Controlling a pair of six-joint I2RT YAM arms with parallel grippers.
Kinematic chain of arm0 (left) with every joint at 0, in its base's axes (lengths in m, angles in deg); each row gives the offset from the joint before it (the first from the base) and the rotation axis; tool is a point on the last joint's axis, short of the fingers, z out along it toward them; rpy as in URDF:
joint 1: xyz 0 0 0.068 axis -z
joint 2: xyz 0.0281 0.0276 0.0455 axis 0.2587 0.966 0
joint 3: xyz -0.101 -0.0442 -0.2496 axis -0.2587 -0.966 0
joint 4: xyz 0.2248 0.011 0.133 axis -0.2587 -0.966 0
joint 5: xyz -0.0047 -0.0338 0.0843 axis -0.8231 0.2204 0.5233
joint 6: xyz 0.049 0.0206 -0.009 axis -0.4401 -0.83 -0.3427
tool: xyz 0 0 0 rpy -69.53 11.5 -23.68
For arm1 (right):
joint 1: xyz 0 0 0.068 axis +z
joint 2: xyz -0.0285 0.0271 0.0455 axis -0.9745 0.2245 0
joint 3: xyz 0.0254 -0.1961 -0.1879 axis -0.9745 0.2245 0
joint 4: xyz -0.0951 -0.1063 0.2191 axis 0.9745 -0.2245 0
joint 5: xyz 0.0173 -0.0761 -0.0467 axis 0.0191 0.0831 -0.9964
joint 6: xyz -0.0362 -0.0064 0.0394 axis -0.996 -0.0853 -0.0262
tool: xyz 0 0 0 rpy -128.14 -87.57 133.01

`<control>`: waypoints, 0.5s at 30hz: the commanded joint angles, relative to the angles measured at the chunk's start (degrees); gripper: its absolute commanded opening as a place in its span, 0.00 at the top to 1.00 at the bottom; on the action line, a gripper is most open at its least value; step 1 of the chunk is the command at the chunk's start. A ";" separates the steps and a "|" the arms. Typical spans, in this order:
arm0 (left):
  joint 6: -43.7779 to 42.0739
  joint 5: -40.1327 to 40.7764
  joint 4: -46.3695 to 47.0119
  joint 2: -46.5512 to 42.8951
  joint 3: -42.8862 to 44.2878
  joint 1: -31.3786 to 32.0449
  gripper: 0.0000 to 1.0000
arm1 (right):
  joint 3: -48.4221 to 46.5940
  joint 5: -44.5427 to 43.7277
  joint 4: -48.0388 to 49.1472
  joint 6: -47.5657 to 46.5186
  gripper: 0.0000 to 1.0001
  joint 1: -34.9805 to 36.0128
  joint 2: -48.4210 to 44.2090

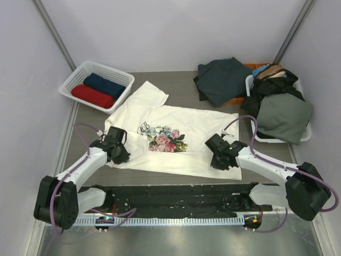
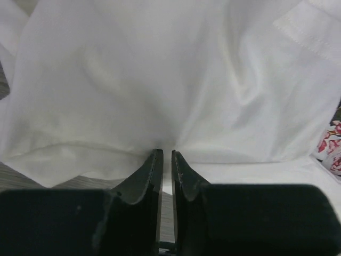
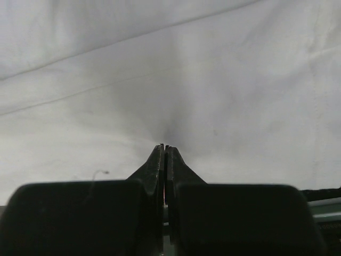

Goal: Roll the t-shirts
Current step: Fold the T-shirt at the center of the board.

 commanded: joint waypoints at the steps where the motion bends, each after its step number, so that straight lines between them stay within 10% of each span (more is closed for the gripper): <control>1: -3.56 2.95 -2.62 -2.93 5.73 0.63 0.73 | -9.88 -6.73 -3.59 -4.30 0.99 -0.19 -0.14; 15: -12.53 -2.32 15.99 9.44 25.06 0.54 0.22 | -21.41 -5.86 9.20 -22.14 0.98 -21.28 4.42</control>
